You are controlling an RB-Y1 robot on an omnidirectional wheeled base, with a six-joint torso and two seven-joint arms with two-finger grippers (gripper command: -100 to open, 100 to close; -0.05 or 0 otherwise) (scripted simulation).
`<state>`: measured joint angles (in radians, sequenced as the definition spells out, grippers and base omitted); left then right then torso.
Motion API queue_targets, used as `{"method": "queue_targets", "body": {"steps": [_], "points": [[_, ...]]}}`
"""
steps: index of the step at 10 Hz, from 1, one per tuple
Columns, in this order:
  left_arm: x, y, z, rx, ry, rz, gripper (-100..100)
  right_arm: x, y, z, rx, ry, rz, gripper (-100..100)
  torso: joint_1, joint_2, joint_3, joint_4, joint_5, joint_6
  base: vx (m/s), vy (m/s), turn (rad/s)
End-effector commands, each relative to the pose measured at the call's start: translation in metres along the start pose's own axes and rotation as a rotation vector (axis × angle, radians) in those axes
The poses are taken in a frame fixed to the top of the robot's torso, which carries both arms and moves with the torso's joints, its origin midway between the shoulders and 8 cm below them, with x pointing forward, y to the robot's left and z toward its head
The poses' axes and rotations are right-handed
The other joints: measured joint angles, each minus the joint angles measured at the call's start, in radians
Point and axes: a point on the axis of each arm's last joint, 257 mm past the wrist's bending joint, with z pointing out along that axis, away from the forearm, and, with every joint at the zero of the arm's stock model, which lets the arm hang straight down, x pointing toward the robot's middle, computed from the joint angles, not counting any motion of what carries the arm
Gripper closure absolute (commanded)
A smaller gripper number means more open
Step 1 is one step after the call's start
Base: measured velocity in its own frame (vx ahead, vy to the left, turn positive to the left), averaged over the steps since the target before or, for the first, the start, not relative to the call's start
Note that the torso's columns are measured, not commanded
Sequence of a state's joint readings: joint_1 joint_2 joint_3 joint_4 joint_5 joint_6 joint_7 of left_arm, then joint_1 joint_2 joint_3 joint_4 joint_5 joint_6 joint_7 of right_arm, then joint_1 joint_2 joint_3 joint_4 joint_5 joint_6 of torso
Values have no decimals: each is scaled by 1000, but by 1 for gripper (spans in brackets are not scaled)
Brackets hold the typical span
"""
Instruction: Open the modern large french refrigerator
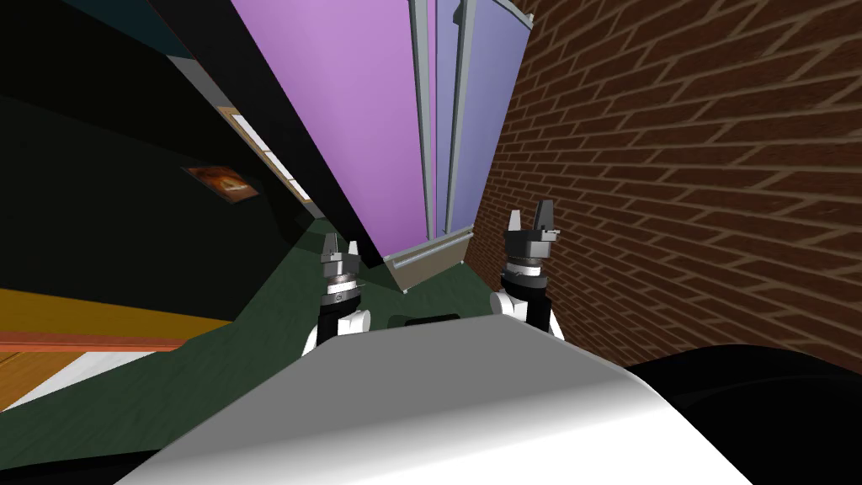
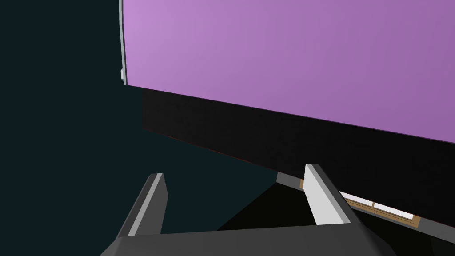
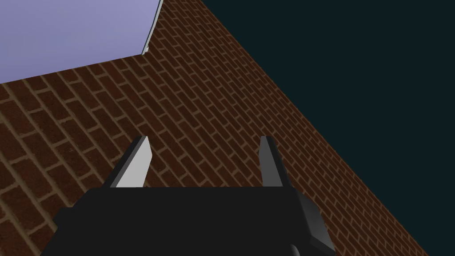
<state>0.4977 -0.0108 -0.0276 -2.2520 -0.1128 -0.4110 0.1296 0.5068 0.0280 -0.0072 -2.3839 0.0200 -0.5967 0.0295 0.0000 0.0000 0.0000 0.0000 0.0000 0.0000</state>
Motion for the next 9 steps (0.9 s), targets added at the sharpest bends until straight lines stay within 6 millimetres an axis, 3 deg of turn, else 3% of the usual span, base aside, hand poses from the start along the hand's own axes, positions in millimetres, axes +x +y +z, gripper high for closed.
{"method": "queue_targets", "body": {"steps": [1,9], "points": [[0,0,0,0,0,0,0,0,0,0,0,0,0,0,0,40,-82,41,0,0,0,0,0],[0,0,0,0,0,0,0,0,0,0,0,0,0,0,0,618,-1234,617,0,0,0,0,0]]}}
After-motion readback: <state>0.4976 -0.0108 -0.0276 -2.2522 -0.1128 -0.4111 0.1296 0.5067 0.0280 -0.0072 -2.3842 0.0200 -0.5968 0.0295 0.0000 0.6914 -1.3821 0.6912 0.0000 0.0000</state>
